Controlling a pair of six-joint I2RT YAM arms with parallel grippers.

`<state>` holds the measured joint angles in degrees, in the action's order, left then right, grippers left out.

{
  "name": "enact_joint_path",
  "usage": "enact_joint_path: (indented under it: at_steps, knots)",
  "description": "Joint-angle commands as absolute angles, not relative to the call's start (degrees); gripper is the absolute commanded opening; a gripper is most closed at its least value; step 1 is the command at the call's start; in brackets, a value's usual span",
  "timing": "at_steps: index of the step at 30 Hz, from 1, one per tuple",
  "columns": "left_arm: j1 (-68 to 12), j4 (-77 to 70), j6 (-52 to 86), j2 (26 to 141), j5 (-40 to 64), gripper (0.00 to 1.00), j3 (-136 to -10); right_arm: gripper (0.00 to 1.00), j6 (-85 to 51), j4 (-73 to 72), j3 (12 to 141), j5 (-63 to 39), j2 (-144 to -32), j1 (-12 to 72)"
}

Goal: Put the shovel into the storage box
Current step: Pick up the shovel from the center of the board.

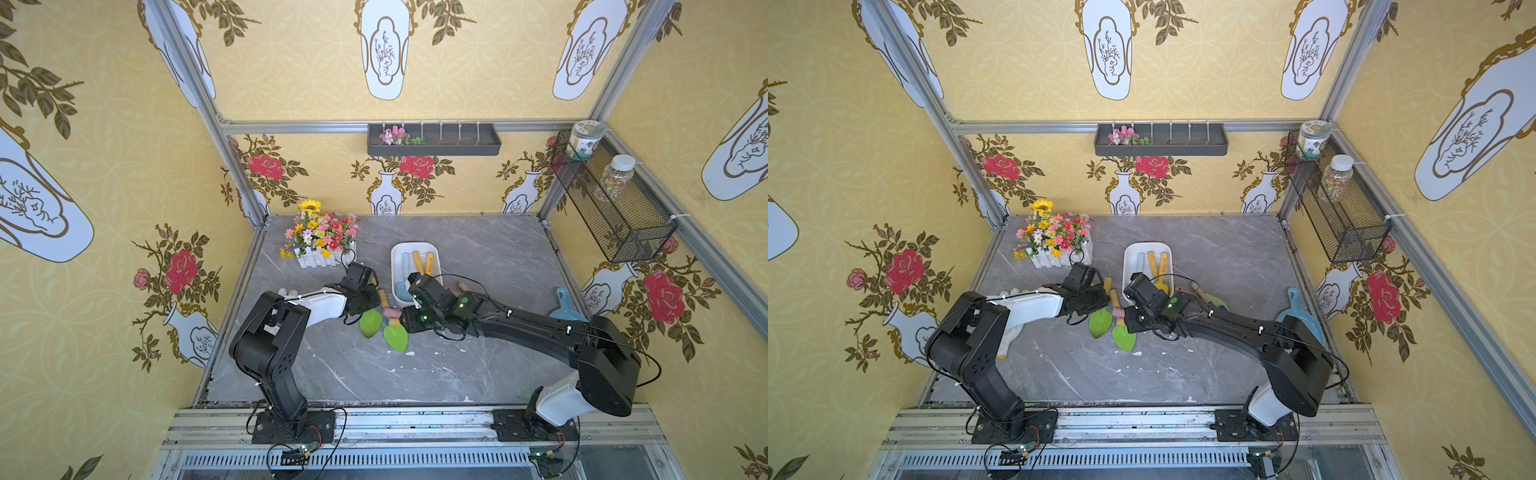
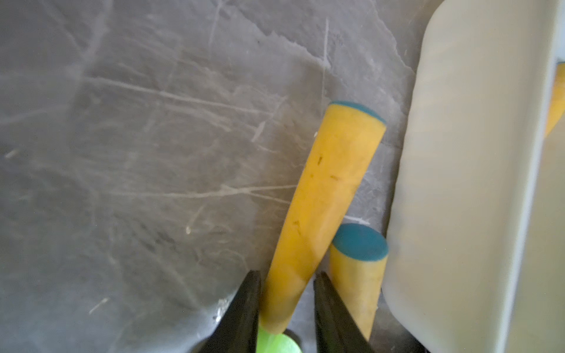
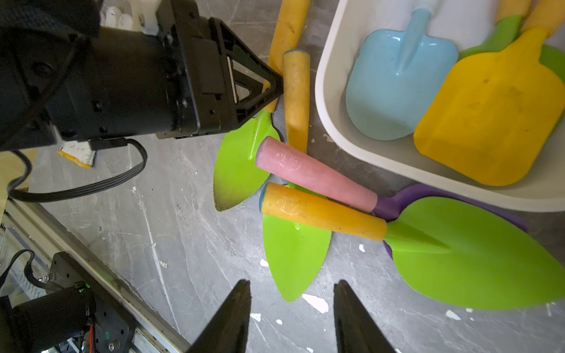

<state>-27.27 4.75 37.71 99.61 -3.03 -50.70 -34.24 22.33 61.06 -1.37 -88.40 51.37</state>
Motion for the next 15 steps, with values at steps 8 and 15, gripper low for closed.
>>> enact_joint_path:
  at_steps: [8, 15]
  knots:
    - [-27.3, 5.5, 35.4, 101.9, -5.2, 0.32, -51.3, 0.48, -34.1, 21.8, 62.3, -0.6, -89.1, 51.4]
    - [-27.3, 6.0, 34.8, 102.2, -6.5, 0.27, -51.3, 0.48, -33.8, 22.3, 63.3, -0.5, -89.6, 51.4]
